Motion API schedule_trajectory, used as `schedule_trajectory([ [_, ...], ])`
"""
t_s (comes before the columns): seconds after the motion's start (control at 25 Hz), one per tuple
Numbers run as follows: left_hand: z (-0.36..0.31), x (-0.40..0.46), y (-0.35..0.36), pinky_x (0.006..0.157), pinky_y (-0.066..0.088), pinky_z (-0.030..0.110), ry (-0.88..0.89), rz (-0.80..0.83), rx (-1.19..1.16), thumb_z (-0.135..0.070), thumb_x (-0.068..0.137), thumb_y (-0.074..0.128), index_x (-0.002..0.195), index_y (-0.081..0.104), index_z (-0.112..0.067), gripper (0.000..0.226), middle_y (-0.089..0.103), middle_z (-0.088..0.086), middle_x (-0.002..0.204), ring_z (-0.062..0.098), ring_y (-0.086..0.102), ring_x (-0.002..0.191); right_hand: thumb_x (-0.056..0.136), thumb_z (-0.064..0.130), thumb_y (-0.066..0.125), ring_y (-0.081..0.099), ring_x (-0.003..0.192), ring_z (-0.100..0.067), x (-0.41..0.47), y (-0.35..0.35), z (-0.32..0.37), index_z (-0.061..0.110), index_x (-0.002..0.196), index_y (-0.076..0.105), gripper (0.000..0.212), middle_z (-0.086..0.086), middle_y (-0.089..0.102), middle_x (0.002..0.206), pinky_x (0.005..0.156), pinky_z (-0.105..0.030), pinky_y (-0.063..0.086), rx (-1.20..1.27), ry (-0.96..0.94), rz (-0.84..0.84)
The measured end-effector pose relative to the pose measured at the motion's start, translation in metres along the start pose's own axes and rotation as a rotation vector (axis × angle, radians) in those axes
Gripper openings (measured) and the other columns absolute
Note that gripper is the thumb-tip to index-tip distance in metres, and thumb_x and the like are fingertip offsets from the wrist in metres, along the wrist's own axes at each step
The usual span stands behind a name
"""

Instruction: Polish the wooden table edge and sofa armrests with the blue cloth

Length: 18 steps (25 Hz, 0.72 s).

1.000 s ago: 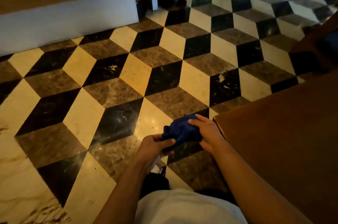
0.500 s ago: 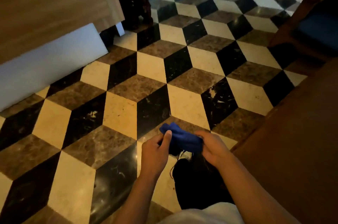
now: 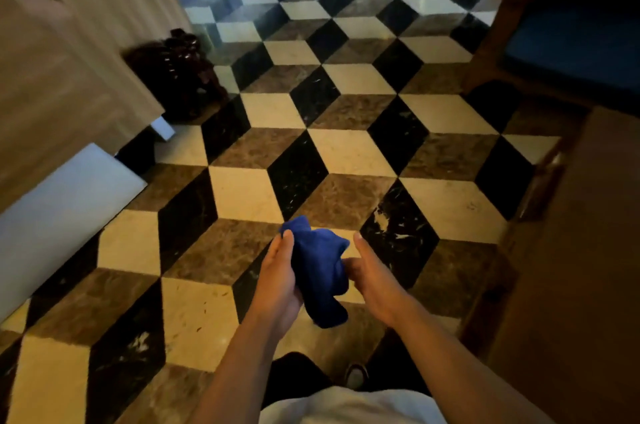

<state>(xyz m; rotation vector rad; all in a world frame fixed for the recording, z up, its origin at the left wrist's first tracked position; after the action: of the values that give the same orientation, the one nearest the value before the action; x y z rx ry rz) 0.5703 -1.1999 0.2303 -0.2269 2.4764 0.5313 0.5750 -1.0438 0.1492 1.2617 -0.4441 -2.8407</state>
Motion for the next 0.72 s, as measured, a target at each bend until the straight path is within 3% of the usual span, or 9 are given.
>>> schedule_trajectory([
  [0.12,-0.017,0.074,0.045,0.076,0.061,0.042,-0.173,0.166,-0.025,-0.032,0.087,0.073,0.130,0.065,-0.033,0.044,0.074,0.009,0.125,0.028,0.072,0.112,0.081,0.068,0.064,0.074,0.108,-0.020,0.042,-0.017,0.045,0.014,0.115,0.073,0.064,-0.007,0.078,0.113,0.089,-0.032,0.060,0.255,-0.038,0.079],
  [0.28,-0.033,0.185,0.114,0.075,0.061,0.041,-0.282,0.282,0.097,-0.017,0.084,0.074,0.135,0.062,-0.025,0.053,0.072,0.015,0.126,0.031,0.072,0.111,0.093,0.033,0.074,0.065,0.125,-0.032,0.099,-0.061,0.114,0.011,0.128,0.071,0.042,-0.019,0.067,0.135,0.106,-0.045,0.052,0.439,-0.139,0.052],
  [0.4,-0.048,0.265,0.171,0.099,0.053,0.050,-0.301,0.314,0.455,-0.015,0.099,0.061,0.145,0.052,-0.024,0.048,0.063,0.013,0.140,0.032,0.062,0.124,0.088,0.021,0.076,0.070,0.116,-0.031,0.123,-0.108,0.171,0.015,0.117,0.075,0.030,-0.018,0.071,0.129,0.092,-0.041,0.059,0.456,-0.267,-0.198],
  [0.44,-0.056,0.291,0.193,0.101,0.052,0.048,-0.284,0.311,0.617,-0.018,0.101,0.059,0.147,0.049,-0.024,0.048,0.058,0.011,0.144,0.030,0.059,0.126,0.087,0.022,0.076,0.072,0.112,-0.029,0.127,-0.121,0.193,0.018,0.112,0.077,0.025,-0.016,0.073,0.124,0.086,-0.038,0.061,0.438,-0.302,-0.266],
  [0.52,-0.072,0.328,0.239,0.080,0.051,0.030,-0.145,0.317,0.897,-0.023,0.101,0.059,0.142,0.054,-0.023,0.042,0.057,0.007,0.142,0.021,0.057,0.118,0.088,0.020,0.077,0.075,0.104,-0.024,0.132,-0.144,0.233,0.022,0.106,0.077,0.018,-0.014,0.076,0.118,0.082,-0.035,0.062,0.297,-0.325,-0.429],
  [0.6,-0.079,0.352,0.294,0.063,0.039,0.017,0.016,0.371,1.013,-0.023,0.100,0.058,0.130,0.059,-0.022,0.030,0.064,0.006,0.132,0.013,0.059,0.100,0.088,0.017,0.079,0.077,0.095,-0.016,0.139,-0.169,0.265,0.019,0.115,0.068,0.029,-0.012,0.076,0.112,0.077,-0.032,0.063,0.178,-0.335,-0.650],
  [0.68,-0.083,0.368,0.341,0.065,0.042,0.020,0.098,0.424,1.010,-0.016,0.098,0.059,0.122,0.057,-0.025,0.026,0.068,0.007,0.121,0.013,0.060,0.093,0.086,0.015,0.081,0.076,0.092,-0.012,0.143,-0.188,0.294,0.024,0.130,0.051,0.054,-0.001,0.072,0.112,0.073,-0.029,0.063,0.217,-0.348,-0.793],
  [0.72,-0.080,0.378,0.367,0.071,0.048,0.025,0.115,0.484,0.996,-0.012,0.097,0.059,0.121,0.057,-0.028,0.030,0.070,0.006,0.117,0.015,0.063,0.095,0.087,0.016,0.081,0.073,0.098,-0.012,0.145,-0.204,0.307,0.028,0.134,0.046,0.060,0.002,0.068,0.117,0.079,-0.032,0.063,0.184,-0.370,-0.855],
])
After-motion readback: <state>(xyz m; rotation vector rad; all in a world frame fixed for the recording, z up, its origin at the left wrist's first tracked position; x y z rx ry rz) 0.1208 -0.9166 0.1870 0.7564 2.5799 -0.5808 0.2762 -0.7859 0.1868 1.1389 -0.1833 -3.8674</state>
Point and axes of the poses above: each hand's wrist, its own x-axis towards the middle knuckle, its own y-axis out of the palm, z = x × y, the point moved 3 cm from there along x, towards the middle knuckle
